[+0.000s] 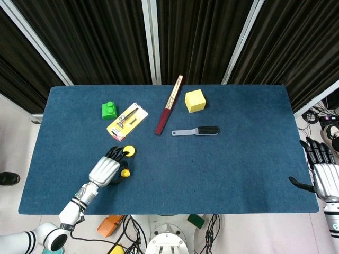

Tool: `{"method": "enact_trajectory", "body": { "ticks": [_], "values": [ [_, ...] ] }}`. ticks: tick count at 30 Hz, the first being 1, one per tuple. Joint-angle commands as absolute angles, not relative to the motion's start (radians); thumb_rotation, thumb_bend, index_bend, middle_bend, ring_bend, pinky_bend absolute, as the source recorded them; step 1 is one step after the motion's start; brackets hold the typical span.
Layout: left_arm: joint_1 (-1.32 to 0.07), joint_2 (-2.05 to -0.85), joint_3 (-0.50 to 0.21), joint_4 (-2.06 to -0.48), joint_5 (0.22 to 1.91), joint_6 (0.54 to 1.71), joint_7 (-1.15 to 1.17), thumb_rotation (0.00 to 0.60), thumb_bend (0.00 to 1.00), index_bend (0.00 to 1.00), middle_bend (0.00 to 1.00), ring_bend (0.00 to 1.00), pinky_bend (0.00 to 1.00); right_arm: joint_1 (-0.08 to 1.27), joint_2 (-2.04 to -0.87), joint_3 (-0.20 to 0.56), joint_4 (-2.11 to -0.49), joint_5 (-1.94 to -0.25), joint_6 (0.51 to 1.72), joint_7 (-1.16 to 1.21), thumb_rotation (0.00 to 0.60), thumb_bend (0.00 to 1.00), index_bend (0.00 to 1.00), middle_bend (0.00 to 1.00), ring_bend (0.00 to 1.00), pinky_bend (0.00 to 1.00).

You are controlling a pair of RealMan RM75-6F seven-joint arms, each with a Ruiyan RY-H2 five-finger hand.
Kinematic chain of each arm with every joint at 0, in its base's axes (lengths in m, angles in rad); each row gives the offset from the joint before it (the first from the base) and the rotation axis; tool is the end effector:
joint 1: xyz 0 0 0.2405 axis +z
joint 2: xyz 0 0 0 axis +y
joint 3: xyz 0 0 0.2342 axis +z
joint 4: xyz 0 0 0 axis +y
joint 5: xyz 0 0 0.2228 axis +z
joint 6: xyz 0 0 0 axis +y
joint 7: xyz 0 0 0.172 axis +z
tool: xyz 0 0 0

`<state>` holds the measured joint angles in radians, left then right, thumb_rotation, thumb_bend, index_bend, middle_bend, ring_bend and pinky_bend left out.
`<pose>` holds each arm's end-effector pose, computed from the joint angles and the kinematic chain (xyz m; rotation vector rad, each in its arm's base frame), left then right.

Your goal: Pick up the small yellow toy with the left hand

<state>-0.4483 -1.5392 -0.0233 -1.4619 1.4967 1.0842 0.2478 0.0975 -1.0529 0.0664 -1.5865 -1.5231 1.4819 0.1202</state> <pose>-0.1904 0.2675 -0.0472 -1.9493 -0.9004 -0.9072 -0.2997 -0.2168 0.1620 1.3888 -0.8967 0.9619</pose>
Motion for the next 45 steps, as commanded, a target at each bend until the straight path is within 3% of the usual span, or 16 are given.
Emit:
{"method": "enact_trajectory", "body": {
  "ticks": [1,17,45],
  "values": [
    [-0.456,-1.523,-0.05,-1.479,1.491,1.107,0.236,0.6,0.42,0.52,0.13,0.02,0.0,0.097,-1.053,0.066,-1.587,-1.523,1.482,0.12,0.6,0.22,0.0,0.0,0.0,0.02],
    [-0.586,-1.585,-0.184,-1.414,1.292,0.982,0.299,0.6,0.38,0.52,0.13,0.02,0.0,0.094,-1.057,0.067,-1.581,-1.514,1.477,0.125,0.6,0.22,0.0,0.0,0.0,0.02],
    [-0.619,-1.575,-0.15,-1.432,1.181,0.981,0.384,0.6,0.35,0.33,0.12,0.02,0.0,0.088,-1.063,0.067,-1.562,-1.514,1.479,0.146,0.6,0.22,0.0,0.0,0.0,0.02]
  ]
}}
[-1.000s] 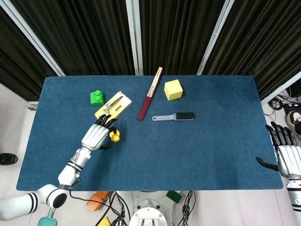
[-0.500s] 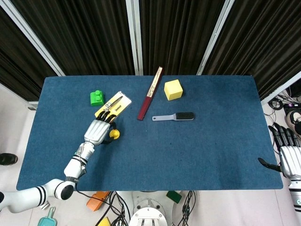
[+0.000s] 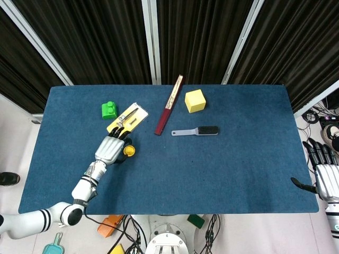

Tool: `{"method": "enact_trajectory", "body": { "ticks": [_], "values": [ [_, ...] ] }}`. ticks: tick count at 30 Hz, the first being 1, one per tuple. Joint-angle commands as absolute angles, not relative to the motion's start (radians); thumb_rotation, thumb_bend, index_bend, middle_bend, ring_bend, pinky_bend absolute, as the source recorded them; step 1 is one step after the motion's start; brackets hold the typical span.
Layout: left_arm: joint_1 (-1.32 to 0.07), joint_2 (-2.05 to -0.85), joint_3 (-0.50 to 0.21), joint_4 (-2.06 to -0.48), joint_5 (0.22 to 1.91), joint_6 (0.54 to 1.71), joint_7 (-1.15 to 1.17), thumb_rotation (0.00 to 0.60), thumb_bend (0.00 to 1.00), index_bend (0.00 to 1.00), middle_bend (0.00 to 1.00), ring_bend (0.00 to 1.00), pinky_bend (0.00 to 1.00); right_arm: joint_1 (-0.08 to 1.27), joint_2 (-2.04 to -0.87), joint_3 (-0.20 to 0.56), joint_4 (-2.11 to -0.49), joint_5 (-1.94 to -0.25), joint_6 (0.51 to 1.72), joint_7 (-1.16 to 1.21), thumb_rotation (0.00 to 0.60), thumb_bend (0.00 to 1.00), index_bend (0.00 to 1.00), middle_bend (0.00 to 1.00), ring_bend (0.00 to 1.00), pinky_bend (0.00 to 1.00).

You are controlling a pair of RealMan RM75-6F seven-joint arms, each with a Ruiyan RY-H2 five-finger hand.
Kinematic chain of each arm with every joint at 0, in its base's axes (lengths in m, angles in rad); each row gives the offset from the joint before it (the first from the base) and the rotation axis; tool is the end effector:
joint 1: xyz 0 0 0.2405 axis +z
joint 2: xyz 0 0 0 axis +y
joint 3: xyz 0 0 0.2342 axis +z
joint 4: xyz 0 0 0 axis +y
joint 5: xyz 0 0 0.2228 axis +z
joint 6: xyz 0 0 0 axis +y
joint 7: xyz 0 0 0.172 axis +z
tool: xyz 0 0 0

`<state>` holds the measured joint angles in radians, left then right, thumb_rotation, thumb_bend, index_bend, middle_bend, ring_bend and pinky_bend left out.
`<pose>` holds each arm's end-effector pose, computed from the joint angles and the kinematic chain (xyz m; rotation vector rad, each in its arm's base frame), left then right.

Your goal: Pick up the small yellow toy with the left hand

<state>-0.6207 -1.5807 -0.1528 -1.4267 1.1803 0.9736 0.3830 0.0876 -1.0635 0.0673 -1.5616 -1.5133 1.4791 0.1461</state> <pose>-0.1662 0.3363 -0.0476 -1.8527 -0.9332 -0.8303 -0.3076 -0.2144 0.1622 1.3686 -0.9164 0.9575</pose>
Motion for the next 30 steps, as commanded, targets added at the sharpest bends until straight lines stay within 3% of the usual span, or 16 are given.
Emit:
{"method": "enact_trajectory", "body": {
  "ticks": [1,13,21,30],
  "values": [
    [-0.615,-1.57,-0.149,-1.438,1.184,0.991,0.383,0.6,0.35,0.33,0.12,0.02,0.0,0.088,-1.063,0.067,-1.562,-1.514,1.479,0.145,0.6,0.22,0.0,0.0,0.0,0.02],
    [-0.473,-1.393,-0.143,-1.534,1.241,1.203,0.234,0.6,0.32,0.25,0.12,0.02,0.0,0.086,-1.062,0.067,-1.554,-1.508,1.472,0.165,0.6,0.22,0.0,0.0,0.0,0.02],
    [-0.299,-1.255,-0.071,-1.563,1.336,1.396,0.064,0.6,0.29,0.19,0.13,0.02,0.0,0.081,-1.067,0.061,-1.549,-1.531,1.49,0.17,0.6,0.22,0.0,0.0,0.0,0.02],
    [-0.122,-1.201,0.031,-1.57,1.437,1.58,-0.01,0.6,0.25,0.19,0.12,0.02,0.0,0.081,-1.068,0.054,-1.559,-1.555,1.5,0.162,0.6,0.22,0.0,0.0,0.0,0.02]
  ]
}}
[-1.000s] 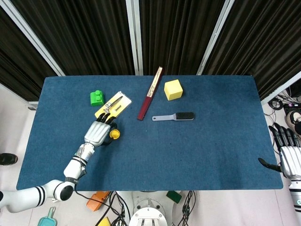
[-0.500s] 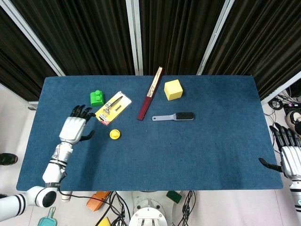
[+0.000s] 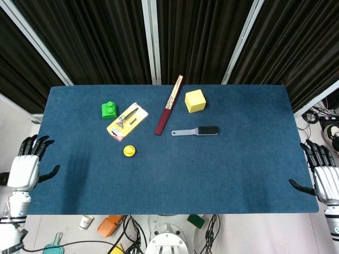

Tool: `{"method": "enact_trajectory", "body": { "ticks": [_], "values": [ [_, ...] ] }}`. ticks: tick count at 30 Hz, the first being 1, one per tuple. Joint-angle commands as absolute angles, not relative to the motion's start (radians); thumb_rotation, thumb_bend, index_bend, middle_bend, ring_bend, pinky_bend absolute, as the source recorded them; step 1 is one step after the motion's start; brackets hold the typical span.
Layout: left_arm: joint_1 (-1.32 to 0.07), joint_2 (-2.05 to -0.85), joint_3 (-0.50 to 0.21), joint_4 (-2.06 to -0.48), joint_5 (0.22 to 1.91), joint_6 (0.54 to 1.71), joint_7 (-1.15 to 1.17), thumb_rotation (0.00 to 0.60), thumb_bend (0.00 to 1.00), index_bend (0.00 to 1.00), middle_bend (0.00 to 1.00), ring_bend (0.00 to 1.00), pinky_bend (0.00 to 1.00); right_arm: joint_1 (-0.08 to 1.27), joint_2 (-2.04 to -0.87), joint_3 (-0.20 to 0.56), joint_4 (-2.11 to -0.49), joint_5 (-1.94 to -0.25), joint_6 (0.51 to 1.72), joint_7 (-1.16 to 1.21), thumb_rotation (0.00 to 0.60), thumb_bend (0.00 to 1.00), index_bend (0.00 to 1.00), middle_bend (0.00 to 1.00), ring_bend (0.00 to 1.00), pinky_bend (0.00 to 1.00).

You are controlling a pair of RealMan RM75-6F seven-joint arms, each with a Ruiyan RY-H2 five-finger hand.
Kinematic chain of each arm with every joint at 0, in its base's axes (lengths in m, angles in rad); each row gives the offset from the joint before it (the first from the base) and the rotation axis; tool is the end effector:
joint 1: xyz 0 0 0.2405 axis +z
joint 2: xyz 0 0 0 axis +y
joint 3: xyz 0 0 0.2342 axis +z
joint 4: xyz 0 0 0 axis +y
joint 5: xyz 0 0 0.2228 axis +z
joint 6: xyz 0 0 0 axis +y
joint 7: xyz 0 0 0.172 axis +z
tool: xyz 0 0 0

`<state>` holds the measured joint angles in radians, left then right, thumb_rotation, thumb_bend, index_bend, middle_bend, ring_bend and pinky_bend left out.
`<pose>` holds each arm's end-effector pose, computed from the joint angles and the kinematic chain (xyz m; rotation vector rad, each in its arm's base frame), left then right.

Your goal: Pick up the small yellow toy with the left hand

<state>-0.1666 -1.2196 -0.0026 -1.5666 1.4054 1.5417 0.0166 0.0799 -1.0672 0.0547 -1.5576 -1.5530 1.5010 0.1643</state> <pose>-0.2928 0.2218 0.1178 -1.3345 -0.9148 -0.9481 -0.3034 -0.2090 0.1594 1.3915 -0.9147 0.9876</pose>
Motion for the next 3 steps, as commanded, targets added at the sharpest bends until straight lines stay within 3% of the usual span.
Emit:
{"method": "enact_trajectory", "body": {
  "ticks": [1,3],
  "values": [
    [-0.111,-1.199,0.036,-1.569,1.442,1.587,-0.014,0.6,0.24,0.19,0.12,0.02,0.0,0.082,-1.068,0.055,-1.56,-1.556,1.5,0.16,0.6,0.22,0.0,0.0,0.0,0.02],
    [-0.092,-1.198,0.043,-1.563,1.451,1.602,-0.028,0.6,0.24,0.19,0.12,0.03,0.0,0.085,-1.068,0.055,-1.563,-1.56,1.5,0.158,0.6,0.22,0.0,0.0,0.0,0.02]
  ]
}}
